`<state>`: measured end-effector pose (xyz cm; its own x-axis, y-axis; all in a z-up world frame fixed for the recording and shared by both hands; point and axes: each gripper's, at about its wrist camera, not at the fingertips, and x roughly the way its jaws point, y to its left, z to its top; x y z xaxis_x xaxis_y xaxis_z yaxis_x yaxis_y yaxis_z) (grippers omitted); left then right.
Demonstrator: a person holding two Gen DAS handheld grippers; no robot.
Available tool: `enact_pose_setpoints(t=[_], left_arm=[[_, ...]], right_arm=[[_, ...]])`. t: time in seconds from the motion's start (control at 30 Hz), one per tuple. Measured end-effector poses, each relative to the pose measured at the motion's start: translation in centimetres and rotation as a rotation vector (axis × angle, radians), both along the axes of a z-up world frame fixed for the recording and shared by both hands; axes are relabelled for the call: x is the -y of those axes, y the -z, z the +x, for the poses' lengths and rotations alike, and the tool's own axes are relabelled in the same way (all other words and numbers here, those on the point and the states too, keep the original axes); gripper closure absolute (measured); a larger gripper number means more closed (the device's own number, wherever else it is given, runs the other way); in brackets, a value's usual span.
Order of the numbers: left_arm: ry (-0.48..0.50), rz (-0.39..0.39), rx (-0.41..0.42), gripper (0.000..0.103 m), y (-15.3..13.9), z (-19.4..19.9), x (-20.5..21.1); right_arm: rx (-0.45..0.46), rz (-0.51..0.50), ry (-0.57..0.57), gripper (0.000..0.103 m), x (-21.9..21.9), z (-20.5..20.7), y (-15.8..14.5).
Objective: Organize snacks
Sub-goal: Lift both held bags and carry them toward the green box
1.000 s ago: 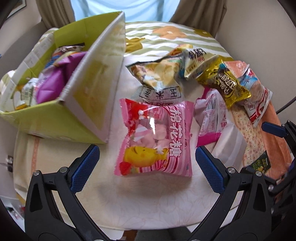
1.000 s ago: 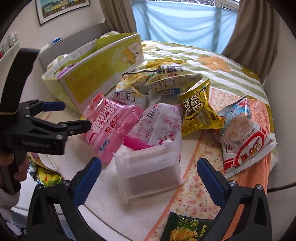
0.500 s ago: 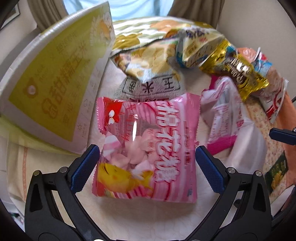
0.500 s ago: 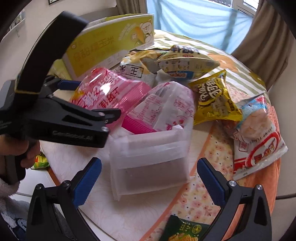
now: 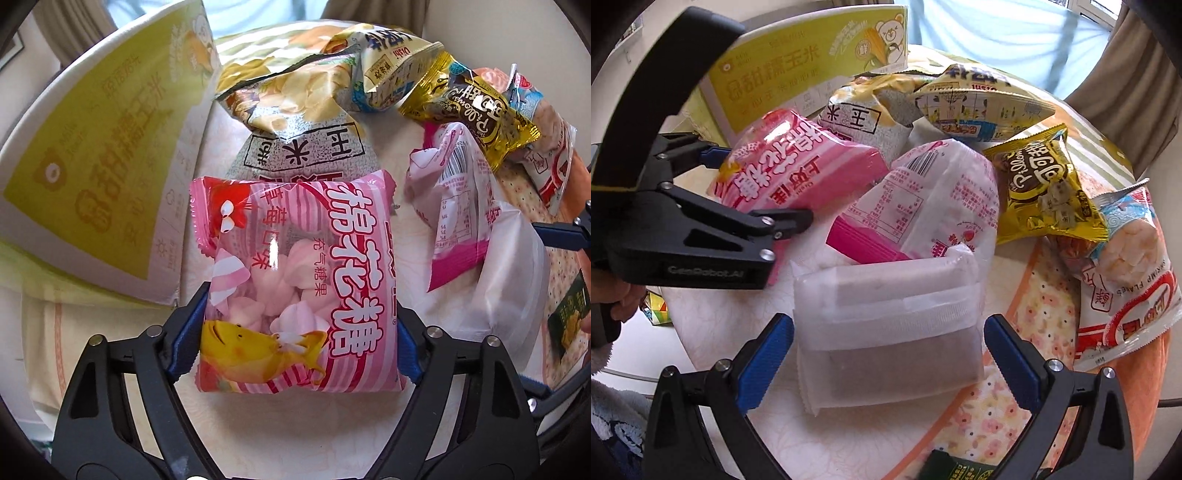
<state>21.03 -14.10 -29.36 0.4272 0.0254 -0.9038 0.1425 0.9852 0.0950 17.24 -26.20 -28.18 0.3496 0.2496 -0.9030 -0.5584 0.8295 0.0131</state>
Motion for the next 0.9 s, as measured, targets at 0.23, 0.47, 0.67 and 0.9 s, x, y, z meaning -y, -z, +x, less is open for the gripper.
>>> enact_pose_setpoints(t=[0.23, 0.47, 0.67, 0.9], left_arm=[[-0.017, -0.011, -0.015, 0.025, -0.2, -1.3, -1.0], [-0.023, -0.021, -0.008, 0.025, -0.6, -0.6, -0.8], [-0.021, -0.024, 0.012, 0.025, -0.8, -1.0, -0.9], [-0.038, -0.055, 0.038, 0.025, -3.2, -2.1, -1.0]], right_arm=[[0.015, -0.008, -0.012, 0.001, -0.7, 0.4, 0.3], [0.042, -0.030, 0.002, 0.026, -0.9, 0.2, 0.5], [0.031, -0.021, 0.022, 0.031, -0.5, 0.2, -0.1], [0.048, 0.010, 0.058, 0.032, 0.5, 0.5, -2.6]])
